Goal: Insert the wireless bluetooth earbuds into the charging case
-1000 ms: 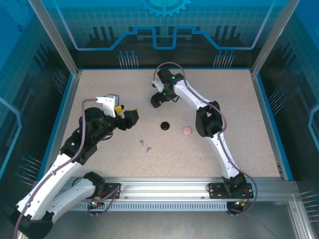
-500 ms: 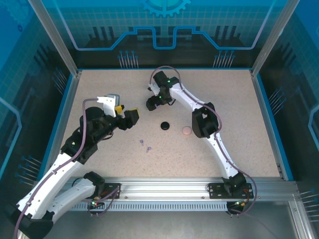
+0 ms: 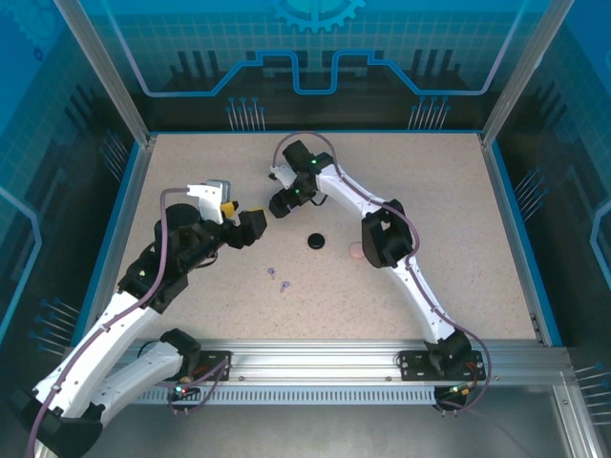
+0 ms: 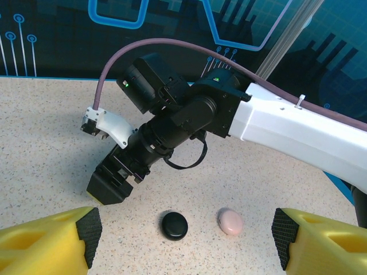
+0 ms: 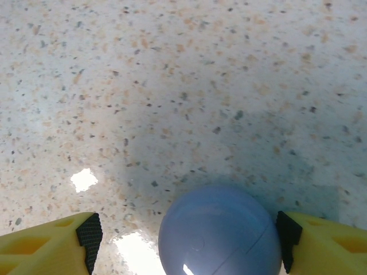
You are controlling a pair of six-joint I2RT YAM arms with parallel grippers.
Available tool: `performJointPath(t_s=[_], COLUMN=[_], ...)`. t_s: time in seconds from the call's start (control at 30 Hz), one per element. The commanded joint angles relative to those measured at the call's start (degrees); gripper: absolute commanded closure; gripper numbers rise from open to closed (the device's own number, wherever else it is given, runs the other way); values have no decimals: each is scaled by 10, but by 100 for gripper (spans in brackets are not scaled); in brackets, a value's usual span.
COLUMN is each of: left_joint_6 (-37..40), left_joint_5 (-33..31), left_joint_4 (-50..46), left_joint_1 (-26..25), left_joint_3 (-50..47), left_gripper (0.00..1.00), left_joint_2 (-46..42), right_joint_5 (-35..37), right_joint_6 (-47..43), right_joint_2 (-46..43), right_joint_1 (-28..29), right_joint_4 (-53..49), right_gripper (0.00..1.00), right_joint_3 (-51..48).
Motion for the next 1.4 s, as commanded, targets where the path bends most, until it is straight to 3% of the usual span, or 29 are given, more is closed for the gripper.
performJointPath(t_s=[0.0, 0.23, 0.53, 0.97, 1.37], left_joint_6=[12, 12, 13, 10, 8], left_joint_5=[2, 3, 0, 1, 2], left_joint_4=[3, 4, 3, 4, 4], left_joint_1=[5, 5, 5, 6, 6], left_joint_3=[-5, -7, -10, -12, -12], left_gripper=[19, 19, 19, 19, 19], left_joint_2=[-1, -2, -8, -9, -7], right_joint_5=[-15, 0, 97, 165, 205], right_joint_6=[-19, -17, 28, 47, 55], right_joint_2=[14, -4, -6, 30, 25], right_joint_1=[7, 8, 10, 33, 30], right_joint_4=[6, 16, -26, -25, -52], right_gripper=[17, 9, 0, 1, 14], right_joint_3=[25, 30, 27, 46, 36])
